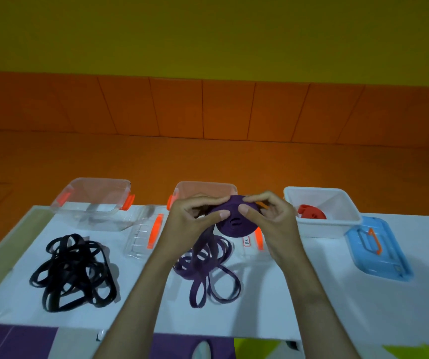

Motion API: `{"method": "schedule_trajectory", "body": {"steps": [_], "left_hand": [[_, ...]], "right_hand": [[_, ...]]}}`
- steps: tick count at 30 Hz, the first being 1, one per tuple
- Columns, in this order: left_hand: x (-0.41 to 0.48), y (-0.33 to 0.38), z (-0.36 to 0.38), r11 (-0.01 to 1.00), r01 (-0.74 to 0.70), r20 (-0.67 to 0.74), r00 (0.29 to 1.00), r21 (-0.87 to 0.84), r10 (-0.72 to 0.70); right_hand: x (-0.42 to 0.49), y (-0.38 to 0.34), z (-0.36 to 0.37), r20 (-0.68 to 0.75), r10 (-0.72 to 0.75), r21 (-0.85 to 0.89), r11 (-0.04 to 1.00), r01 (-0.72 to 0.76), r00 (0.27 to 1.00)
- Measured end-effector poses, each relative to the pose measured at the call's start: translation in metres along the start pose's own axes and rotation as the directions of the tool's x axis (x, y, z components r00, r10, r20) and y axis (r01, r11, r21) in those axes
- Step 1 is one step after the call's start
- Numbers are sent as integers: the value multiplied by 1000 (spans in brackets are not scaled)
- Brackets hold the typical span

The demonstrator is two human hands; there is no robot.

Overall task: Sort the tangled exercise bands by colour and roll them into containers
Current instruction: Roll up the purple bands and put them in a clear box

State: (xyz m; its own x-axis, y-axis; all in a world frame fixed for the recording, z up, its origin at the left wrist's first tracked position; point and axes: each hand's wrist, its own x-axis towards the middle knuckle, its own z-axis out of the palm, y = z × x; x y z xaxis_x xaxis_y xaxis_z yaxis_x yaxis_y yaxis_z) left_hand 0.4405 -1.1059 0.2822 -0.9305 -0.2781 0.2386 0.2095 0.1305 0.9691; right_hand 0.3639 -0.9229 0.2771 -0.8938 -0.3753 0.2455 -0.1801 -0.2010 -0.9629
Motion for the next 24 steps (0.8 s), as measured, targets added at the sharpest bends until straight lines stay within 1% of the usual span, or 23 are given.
{"method": "schedule_trajectory", "body": {"steps": [3,5,7,9,12,14,15,17,19,22,24], "left_hand": [[-12,5,7,999,-18,-53,998,32,20],[-23,9,12,999,-36,-77,996,33,39],[-32,10,13,1000,-23,-68,997,7,23],[-40,9,9,1000,-18,-73,997,1,18],[-50,7,2,997,-52,-126,990,54,58],[-56,7,3,998,-49,-155,986,48,56],[-57,6,3,999,-33,-161,986,14,35],[-59,5,-1,998,14,-140,990,-64,-23],[-59,1,-14,994,41,-80,996,-97,-49],[-56,-5,-38,995,52,-44,997,-83,-56],[-51,-9,-50,998,53,-63,997,-38,-55]], "right_hand": [[-10,-2,-6,-17,31,-11,999,-31,999],[-15,-8,-7,-57,5,-6,1000,-5,998],[-21,-12,-5,-69,-23,-8,1000,23,997],[-29,-11,-4,-13,-23,-45,999,23,1000],[-39,-7,0,100,-14,-156,987,29,995],[-40,-7,5,106,-30,-195,980,51,994],[-40,-7,7,94,-44,-182,981,61,995],[-40,-8,14,59,-56,-89,994,61,997],[-40,-6,23,31,-48,-39,998,49,998],[-38,1,41,66,6,-80,997,-1,998],[-32,6,52,106,23,-179,984,-3,994]]}}
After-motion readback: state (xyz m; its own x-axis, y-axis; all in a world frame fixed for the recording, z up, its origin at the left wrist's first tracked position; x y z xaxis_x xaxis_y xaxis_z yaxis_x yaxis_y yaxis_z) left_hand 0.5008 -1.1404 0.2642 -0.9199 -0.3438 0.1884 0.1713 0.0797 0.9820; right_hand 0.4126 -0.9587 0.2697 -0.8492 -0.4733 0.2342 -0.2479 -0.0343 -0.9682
